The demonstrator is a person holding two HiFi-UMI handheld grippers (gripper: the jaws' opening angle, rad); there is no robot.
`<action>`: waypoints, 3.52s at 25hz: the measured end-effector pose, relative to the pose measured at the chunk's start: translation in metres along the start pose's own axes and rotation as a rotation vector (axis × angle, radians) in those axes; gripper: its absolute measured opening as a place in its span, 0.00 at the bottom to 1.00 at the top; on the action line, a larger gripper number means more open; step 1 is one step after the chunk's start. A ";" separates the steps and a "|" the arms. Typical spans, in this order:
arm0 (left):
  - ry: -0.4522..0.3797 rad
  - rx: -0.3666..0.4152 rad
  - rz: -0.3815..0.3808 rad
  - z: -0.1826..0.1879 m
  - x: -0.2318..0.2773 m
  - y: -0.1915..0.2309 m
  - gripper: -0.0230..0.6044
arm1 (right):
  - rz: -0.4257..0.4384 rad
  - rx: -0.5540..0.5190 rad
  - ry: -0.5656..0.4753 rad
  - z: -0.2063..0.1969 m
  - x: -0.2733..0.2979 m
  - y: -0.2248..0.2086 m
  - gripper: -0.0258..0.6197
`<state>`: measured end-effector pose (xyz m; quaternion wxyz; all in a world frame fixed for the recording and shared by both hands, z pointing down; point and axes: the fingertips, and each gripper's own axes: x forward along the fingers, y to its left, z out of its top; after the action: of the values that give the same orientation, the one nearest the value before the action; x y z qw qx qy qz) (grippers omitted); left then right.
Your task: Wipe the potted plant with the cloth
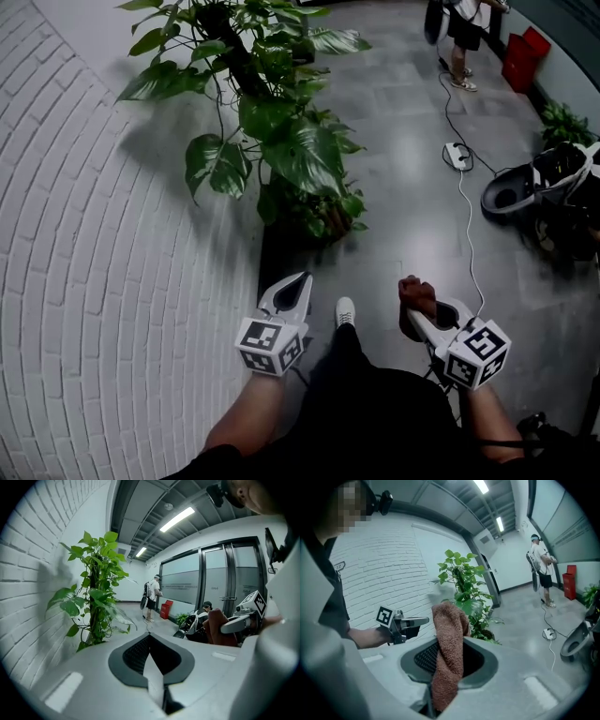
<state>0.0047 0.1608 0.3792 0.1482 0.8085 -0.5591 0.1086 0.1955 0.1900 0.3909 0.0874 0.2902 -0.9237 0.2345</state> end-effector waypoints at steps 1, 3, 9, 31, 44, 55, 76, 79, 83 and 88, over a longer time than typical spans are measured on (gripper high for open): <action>0.005 0.001 0.001 0.002 0.008 0.012 0.05 | 0.002 -0.006 0.003 0.007 0.012 -0.001 0.14; 0.010 0.008 0.002 0.008 0.023 0.035 0.05 | 0.004 -0.021 0.010 0.022 0.037 -0.005 0.14; 0.041 -0.006 0.000 0.025 0.074 0.110 0.05 | 0.005 -0.061 0.043 0.079 0.116 -0.017 0.14; 0.084 0.004 -0.176 0.025 0.210 0.221 0.05 | 0.047 -0.698 0.242 0.225 0.389 -0.009 0.14; 0.018 0.000 -0.233 0.041 0.232 0.209 0.05 | 0.153 -0.930 0.363 0.190 0.443 -0.014 0.14; 0.003 0.035 -0.239 0.051 0.233 0.202 0.05 | 0.171 -0.928 0.392 0.169 0.433 -0.024 0.14; 0.043 0.007 -0.246 0.041 0.227 0.195 0.05 | 0.112 -0.800 0.400 0.129 0.386 -0.039 0.14; 0.049 0.008 -0.246 0.038 0.227 0.191 0.05 | 0.100 -0.781 0.402 0.121 0.378 -0.041 0.14; 0.052 0.005 -0.253 0.035 0.225 0.185 0.05 | 0.089 -0.767 0.400 0.114 0.369 -0.043 0.14; 0.061 0.013 -0.267 0.032 0.224 0.178 0.05 | 0.072 -0.743 0.394 0.109 0.360 -0.046 0.14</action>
<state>-0.0830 -0.1044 0.4468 0.1730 0.8731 -0.4408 0.1162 -0.0752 -0.0738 0.4206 0.3530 0.1560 -0.9205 -0.0608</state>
